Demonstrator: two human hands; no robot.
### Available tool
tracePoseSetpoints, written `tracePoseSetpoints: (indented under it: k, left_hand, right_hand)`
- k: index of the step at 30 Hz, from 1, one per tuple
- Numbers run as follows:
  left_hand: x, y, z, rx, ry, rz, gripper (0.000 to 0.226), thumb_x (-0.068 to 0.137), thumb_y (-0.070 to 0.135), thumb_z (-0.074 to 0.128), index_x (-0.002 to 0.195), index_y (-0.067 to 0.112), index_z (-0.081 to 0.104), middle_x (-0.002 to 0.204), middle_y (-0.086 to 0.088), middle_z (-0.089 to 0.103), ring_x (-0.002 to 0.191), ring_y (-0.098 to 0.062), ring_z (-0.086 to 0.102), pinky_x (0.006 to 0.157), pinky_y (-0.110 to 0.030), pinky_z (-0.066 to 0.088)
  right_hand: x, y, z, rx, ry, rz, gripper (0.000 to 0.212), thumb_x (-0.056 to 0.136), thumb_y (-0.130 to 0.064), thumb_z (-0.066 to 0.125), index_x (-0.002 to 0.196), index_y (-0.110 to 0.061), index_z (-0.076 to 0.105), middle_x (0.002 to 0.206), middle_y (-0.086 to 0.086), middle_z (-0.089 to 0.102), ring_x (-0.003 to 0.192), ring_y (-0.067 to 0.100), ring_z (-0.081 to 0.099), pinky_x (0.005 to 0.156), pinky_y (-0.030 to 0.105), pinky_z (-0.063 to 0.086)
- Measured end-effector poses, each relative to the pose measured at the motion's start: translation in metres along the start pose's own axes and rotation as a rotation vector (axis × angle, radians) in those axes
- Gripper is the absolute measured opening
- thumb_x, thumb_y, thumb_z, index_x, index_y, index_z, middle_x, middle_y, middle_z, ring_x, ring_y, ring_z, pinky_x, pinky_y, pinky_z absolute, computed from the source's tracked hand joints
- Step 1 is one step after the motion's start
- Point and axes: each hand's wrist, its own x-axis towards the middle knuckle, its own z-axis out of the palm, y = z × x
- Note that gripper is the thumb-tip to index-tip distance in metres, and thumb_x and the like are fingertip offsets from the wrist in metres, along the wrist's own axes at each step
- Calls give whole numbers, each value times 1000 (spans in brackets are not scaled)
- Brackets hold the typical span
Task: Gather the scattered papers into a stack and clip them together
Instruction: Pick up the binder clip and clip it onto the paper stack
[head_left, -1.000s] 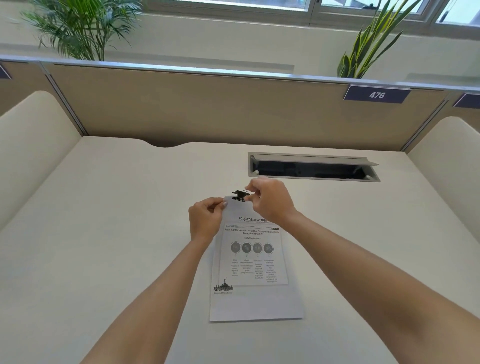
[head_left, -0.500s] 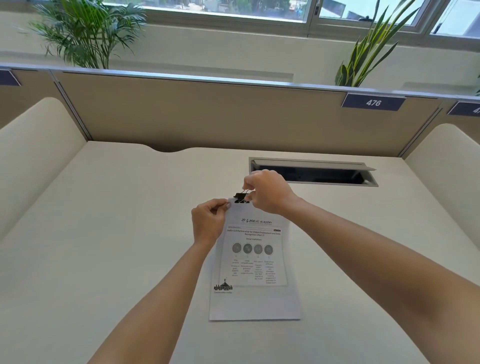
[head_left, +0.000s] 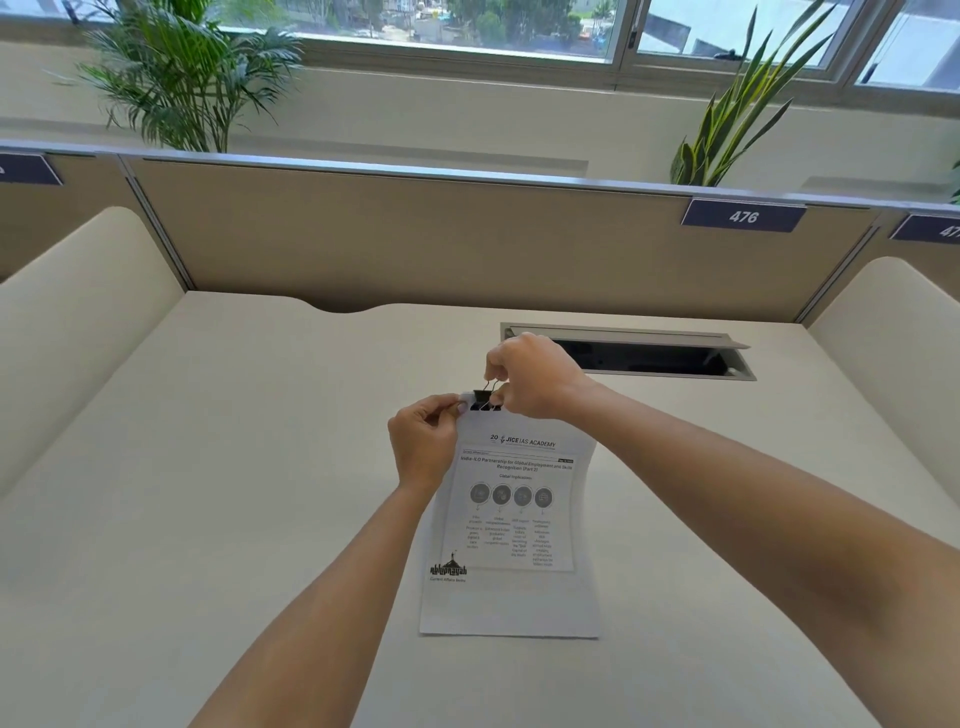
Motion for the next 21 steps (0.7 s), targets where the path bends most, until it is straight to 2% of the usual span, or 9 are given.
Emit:
tracePoseSetpoints:
  k: [3, 8, 12, 13, 15, 17, 21]
  left_hand:
    - [-2, 4, 1, -18, 1, 7, 26, 81, 7, 72, 81, 32, 75, 71, 24, 71, 71, 2, 69, 61, -14, 54]
    - [-4, 6, -2, -29, 6, -4, 27, 81, 6, 71, 81, 33, 75, 72, 23, 71, 74, 2, 69, 63, -13, 54]
    - [-3, 9, -5, -26, 3, -9, 23, 81, 8, 73, 84, 31, 75, 70, 25, 70, 72, 2, 69, 62, -17, 56]
    - [-3, 10, -5, -28, 8, -15, 23, 81, 9, 73, 83, 32, 75, 69, 26, 70, 70, 3, 68, 61, -16, 56]
    - [-2, 12, -7, -34, 23, -28, 24, 80, 10, 74, 81, 34, 74, 68, 25, 70, 69, 3, 68, 59, -15, 54]
    - [-1, 13, -9, -54, 28, -37, 22, 80, 10, 74, 82, 31, 75, 72, 22, 71, 72, 0, 69, 61, -14, 54]
    - [-2, 15, -12, -96, 43, -68, 22, 80, 9, 75, 82, 31, 75, 77, 16, 73, 73, -2, 70, 63, -17, 56]
  right_hand:
    - [-1, 0, -3, 9, -29, 5, 30, 74, -22, 76, 102, -15, 68, 100, 1, 68, 92, 23, 62, 79, 35, 51]
    - [-2, 7, -3, 64, -74, -16, 40, 74, -32, 78, 111, -18, 67, 104, -4, 68, 88, 14, 60, 76, 29, 47]
    - [-8, 16, -2, 37, -47, -36, 60, 71, -51, 75, 126, -35, 56, 119, -16, 63, 103, 10, 60, 77, 29, 42]
    - [-10, 18, -3, 69, -51, -22, 68, 67, -56, 75, 129, -41, 51, 124, -19, 60, 106, 8, 58, 80, 30, 44]
    - [-17, 23, -9, 319, -49, 22, 77, 63, -58, 79, 132, -44, 47, 129, -20, 56, 108, 6, 57, 89, 33, 47]
    - [-24, 31, -11, 635, 38, 59, 71, 67, -50, 81, 130, -40, 51, 128, -17, 58, 109, 6, 58, 94, 31, 48]
    - [-46, 51, -4, 935, 481, 212, 39, 83, -41, 70, 120, -33, 62, 120, -16, 64, 110, 0, 58, 93, 22, 46]
